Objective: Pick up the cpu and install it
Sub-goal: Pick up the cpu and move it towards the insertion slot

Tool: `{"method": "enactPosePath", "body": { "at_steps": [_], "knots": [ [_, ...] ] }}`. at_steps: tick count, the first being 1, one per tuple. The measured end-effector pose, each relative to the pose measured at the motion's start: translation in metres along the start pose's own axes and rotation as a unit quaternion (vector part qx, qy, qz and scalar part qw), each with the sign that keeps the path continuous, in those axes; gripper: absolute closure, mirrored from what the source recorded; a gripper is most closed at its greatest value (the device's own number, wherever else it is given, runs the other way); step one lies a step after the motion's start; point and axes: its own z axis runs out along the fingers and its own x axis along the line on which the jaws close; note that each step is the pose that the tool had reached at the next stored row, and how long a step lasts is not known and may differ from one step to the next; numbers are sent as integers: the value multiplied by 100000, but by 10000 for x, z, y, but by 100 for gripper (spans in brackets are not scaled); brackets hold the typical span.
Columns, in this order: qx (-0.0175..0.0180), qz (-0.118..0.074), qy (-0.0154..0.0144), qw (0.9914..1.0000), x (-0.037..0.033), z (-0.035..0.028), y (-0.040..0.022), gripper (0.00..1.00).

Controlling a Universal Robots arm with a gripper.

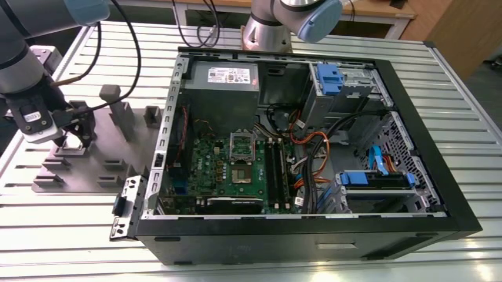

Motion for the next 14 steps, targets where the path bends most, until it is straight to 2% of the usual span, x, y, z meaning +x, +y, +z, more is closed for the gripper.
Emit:
{"method": "enactPosePath", "body": {
  "at_steps": [11, 13, 14],
  "knots": [
    [-9, -1, -11, 100000, 0, -8, 0, 42],
    [-7, -1, -10, 100000, 0, -8, 0, 43],
    [-6, 0, -7, 100000, 0, -9, 1, 49]
  ]
}}
